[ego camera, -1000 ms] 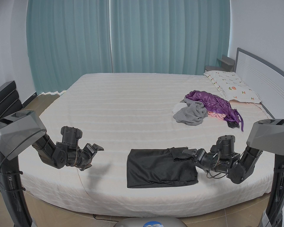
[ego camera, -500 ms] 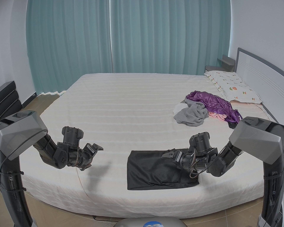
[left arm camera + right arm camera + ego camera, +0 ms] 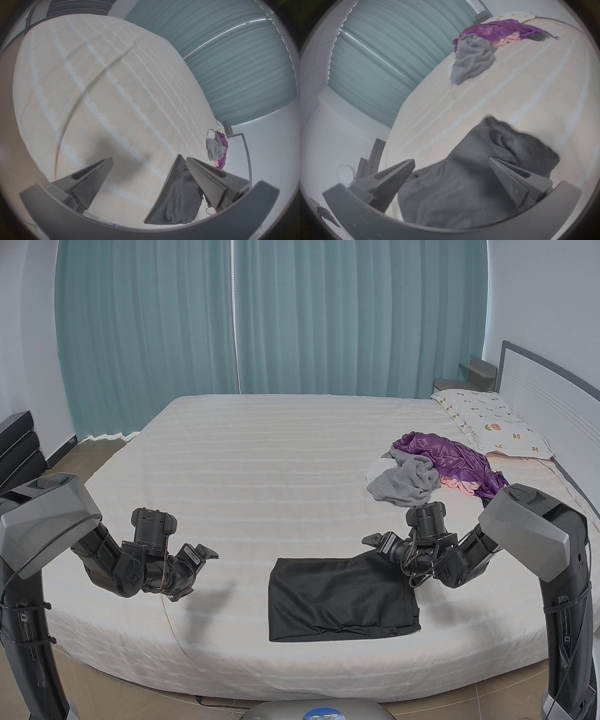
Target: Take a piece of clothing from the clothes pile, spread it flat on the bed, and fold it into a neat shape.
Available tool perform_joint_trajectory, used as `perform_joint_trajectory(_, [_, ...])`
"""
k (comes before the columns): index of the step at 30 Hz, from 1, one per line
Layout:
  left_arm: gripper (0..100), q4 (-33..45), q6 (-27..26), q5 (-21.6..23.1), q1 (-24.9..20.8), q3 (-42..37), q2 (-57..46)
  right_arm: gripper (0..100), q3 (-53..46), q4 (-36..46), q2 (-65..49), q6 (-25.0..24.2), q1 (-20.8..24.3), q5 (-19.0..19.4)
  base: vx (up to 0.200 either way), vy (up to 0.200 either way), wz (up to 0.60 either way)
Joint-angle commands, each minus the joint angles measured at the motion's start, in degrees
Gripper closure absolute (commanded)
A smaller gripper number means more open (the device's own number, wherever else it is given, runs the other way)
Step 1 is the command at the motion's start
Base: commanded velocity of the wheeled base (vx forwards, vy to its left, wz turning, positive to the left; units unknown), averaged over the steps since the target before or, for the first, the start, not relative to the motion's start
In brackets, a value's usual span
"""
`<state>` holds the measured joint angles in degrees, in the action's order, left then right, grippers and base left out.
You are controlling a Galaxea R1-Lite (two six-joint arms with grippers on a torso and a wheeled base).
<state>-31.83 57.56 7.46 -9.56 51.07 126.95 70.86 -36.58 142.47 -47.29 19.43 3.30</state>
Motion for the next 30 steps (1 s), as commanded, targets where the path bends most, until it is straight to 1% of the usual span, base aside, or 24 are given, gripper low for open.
perform_joint_trajectory(1, [0,-0.1,-0.1,0.0,0.0,0.0,0.1,0,1.1,-0.2,1.1,0.1,-4.7,-0.5,0.0,0.0,0.0])
perform_joint_trajectory(5, [0,-0.1,-0.1,0.0,0.0,0.0,0.1,0,0.7,-1.2,1.2,0.3,-7.5,-0.3,0.0,0.0,0.0])
perform_joint_trajectory(8, [0,-0.1,-0.1,0.0,0.0,0.0,0.1,0,0.1,-3.1,1.5,1.1,-8.3,0.5,0.0,0.0,0.0])
perform_joint_trajectory(15, [0,-0.1,-0.3,0.0,0.0,0.0,0.2,0,0.5,-4.0,2.5,3.3,-7.9,3.2,0.0,0.0,0.0])
perform_joint_trajectory(20, [0,-0.1,-0.3,0.0,-0.1,0.0,0.4,0,1.3,-3.9,4.3,4.9,-7.2,3.4,0.0,0.0,0.0])
perform_joint_trajectory(21, [0,-0.1,-0.3,0.0,-0.1,0.0,0.4,100,1.5,-3.8,4.9,6.2,-7.2,3.4,0.0,0.0,0.0])
perform_joint_trajectory(23, [0,-0.1,-0.3,0.0,-0.1,0.0,0.4,100,1.5,-3.8,5.2,6.9,-7.4,3.1,0.0,0.0,0.0])
perform_joint_trajectory(30, [0,-0.1,-0.3,-0.2,-0.1,0.0,0.5,100,1.4,-4.0,4.4,6.5,-9.6,2.8,0.0,0.0,0.0])
